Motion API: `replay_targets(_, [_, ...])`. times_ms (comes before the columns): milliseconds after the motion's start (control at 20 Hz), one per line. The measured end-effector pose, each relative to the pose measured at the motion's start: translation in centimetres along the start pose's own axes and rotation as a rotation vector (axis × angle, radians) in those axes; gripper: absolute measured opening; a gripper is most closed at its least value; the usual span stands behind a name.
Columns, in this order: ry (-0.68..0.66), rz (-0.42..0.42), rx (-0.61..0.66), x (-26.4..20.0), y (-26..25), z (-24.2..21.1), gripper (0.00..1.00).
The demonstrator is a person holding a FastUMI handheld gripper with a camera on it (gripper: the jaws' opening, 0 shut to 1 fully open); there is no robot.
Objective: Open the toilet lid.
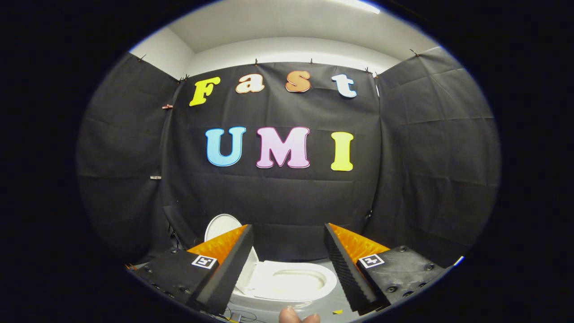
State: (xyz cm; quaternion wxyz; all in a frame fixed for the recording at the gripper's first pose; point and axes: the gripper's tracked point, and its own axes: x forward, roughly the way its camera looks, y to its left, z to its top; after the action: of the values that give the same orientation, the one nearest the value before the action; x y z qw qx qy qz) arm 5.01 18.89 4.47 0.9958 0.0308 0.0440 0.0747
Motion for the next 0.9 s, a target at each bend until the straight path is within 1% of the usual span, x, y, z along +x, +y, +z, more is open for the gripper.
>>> replay_targets(350, [-0.02, -0.044, 0.007, -3.6, -5.8, -1.4, 0.99])
replay_targets(650, [-0.018, -0.084, 0.036, -5.3, -9.7, -3.3, 0.99])
replay_targets(900, [-0.013, -0.064, 0.039, -5.8, -10.1, -4.1, 0.98])
